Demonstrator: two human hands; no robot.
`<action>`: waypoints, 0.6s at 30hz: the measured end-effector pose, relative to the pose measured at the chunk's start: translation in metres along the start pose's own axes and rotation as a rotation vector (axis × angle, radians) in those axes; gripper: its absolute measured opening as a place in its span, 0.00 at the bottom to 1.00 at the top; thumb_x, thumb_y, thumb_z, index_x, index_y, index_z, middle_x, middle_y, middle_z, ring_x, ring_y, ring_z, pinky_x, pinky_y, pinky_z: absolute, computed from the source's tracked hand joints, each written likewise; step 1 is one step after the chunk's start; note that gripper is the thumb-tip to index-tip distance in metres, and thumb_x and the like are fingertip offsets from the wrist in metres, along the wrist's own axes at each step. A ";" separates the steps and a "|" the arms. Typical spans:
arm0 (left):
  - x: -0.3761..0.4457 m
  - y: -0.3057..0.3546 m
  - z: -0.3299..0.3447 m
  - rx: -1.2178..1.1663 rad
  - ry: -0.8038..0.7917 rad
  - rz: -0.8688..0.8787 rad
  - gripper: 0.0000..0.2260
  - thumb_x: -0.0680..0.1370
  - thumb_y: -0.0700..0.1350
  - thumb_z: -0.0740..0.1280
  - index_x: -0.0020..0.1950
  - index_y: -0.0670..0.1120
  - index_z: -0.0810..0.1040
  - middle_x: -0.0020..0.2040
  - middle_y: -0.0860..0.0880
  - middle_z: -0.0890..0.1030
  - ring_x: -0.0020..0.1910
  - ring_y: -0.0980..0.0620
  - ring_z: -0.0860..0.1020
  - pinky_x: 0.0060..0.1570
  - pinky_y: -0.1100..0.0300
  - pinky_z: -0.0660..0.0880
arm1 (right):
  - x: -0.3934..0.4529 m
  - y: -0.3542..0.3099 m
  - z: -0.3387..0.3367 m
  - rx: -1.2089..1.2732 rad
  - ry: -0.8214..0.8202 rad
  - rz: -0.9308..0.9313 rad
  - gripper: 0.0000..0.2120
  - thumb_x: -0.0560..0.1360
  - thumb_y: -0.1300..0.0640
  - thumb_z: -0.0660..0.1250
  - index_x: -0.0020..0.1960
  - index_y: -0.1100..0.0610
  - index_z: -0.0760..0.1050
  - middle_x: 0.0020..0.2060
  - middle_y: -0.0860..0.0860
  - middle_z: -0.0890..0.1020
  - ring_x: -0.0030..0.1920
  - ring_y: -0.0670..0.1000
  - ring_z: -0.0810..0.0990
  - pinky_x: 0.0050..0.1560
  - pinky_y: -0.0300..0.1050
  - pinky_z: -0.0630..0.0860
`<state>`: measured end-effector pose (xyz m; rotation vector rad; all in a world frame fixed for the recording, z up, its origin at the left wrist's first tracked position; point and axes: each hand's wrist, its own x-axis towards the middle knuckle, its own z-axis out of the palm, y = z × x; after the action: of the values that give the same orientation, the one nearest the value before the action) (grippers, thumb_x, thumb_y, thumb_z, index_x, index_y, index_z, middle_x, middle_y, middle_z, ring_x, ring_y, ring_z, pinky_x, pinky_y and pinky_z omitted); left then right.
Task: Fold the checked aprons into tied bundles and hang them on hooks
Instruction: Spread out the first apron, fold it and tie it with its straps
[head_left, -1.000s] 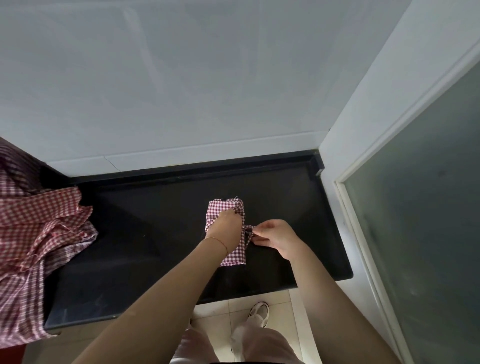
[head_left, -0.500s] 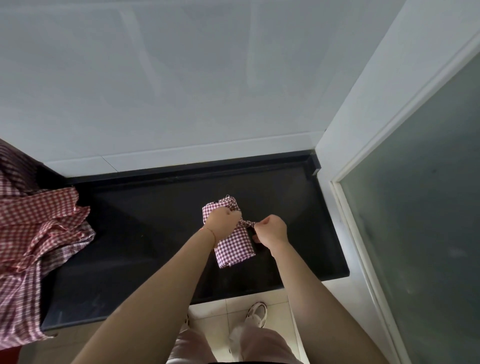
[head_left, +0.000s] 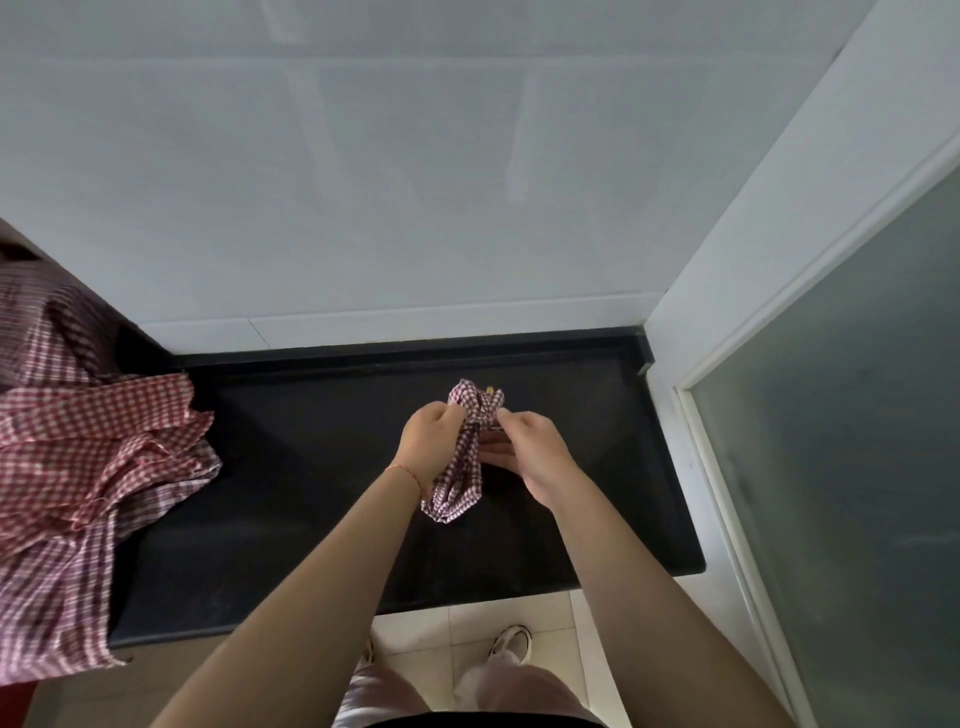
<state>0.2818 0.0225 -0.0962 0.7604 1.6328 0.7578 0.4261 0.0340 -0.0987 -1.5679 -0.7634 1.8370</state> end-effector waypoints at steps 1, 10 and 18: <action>-0.001 0.005 -0.002 -0.004 0.010 0.023 0.12 0.81 0.48 0.62 0.44 0.42 0.77 0.41 0.44 0.77 0.41 0.48 0.75 0.46 0.49 0.76 | -0.001 -0.007 0.005 -0.029 0.012 -0.029 0.11 0.84 0.55 0.61 0.58 0.63 0.74 0.51 0.58 0.84 0.49 0.54 0.86 0.53 0.50 0.83; -0.010 0.036 -0.042 -0.220 0.057 0.169 0.09 0.74 0.48 0.75 0.43 0.45 0.77 0.47 0.41 0.84 0.51 0.40 0.83 0.54 0.42 0.81 | -0.008 -0.049 0.044 -0.275 -0.008 -0.277 0.15 0.80 0.53 0.67 0.48 0.67 0.77 0.47 0.60 0.84 0.50 0.58 0.85 0.53 0.58 0.82; -0.009 -0.010 -0.061 -0.100 -0.047 0.154 0.12 0.76 0.38 0.73 0.59 0.46 0.82 0.53 0.48 0.85 0.54 0.52 0.83 0.60 0.51 0.79 | -0.004 -0.010 0.047 -0.356 0.062 -0.171 0.10 0.80 0.54 0.67 0.43 0.59 0.74 0.42 0.54 0.82 0.46 0.52 0.85 0.53 0.53 0.83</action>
<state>0.2229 0.0048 -0.0890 0.8330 1.4947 0.9174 0.3806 0.0357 -0.0823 -1.7050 -1.2076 1.5836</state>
